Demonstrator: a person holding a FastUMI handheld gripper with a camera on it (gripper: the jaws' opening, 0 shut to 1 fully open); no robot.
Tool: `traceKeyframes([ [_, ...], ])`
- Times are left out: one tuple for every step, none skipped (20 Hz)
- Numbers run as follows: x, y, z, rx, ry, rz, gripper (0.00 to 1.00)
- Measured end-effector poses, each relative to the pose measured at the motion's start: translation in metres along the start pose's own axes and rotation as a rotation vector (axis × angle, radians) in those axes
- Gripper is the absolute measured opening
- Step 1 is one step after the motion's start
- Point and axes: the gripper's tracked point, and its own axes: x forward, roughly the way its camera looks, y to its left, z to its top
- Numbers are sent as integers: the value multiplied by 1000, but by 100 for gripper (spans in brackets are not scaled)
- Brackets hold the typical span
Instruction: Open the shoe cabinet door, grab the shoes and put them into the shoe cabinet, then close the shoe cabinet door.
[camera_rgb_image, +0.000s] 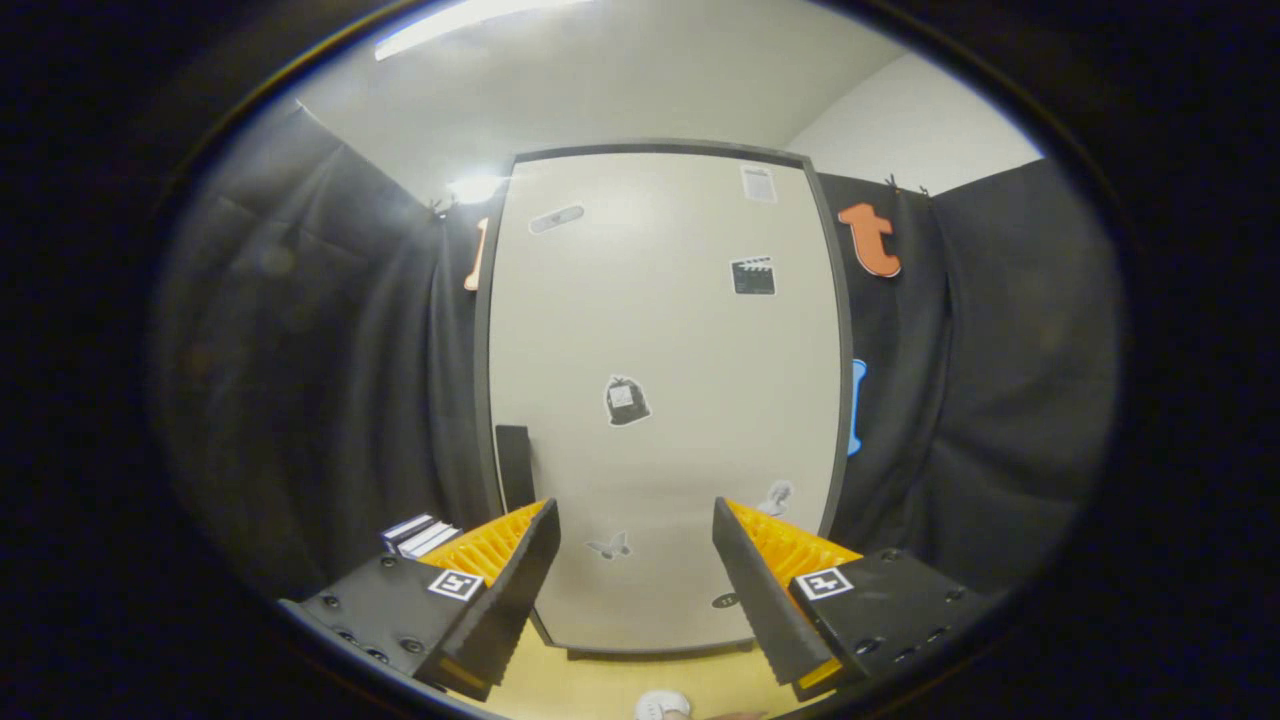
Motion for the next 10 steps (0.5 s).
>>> traceKeyframes([
  [1,0,-1,3,2,-2,97],
  [2,1,-2,3,6,-1,97],
  [4,3,-5,1,12,-2,97],
  [5,6,-7,-2,18,0,97],
  [8,10,-10,-4,24,2,97],
  [11,13,-13,-6,28,1,97],
  [15,17,-16,-8,35,1,97],
  [19,23,-21,-9,45,4,97],
  [23,30,-25,-10,55,10,97],
  [27,37,-29,-12,64,17,97],
])
